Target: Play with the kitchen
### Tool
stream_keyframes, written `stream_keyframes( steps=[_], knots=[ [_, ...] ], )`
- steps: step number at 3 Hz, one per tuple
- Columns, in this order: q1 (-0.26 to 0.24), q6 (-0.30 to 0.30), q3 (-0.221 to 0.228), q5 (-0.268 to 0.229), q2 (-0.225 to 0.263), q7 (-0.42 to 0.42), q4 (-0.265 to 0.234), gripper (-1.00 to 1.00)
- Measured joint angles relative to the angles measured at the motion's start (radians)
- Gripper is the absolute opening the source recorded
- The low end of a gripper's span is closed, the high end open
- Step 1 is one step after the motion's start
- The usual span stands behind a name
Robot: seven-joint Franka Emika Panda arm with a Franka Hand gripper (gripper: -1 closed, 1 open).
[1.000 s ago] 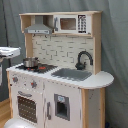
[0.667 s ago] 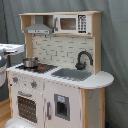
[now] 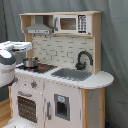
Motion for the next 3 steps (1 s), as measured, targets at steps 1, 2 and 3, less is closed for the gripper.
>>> stream_keyframes(
  steps=[1,2,3],
  knots=[
    [-0.061,0.075,-0.007,0.0,0.035,0.0,0.011,1.0],
    [-0.128,0.132,-0.011,0.0,0.087,0.0,0.056,1.0],
    [-0.191,0.163,-0.015,0.0,0.153,-0.006,0.107,1.0]
  ],
)
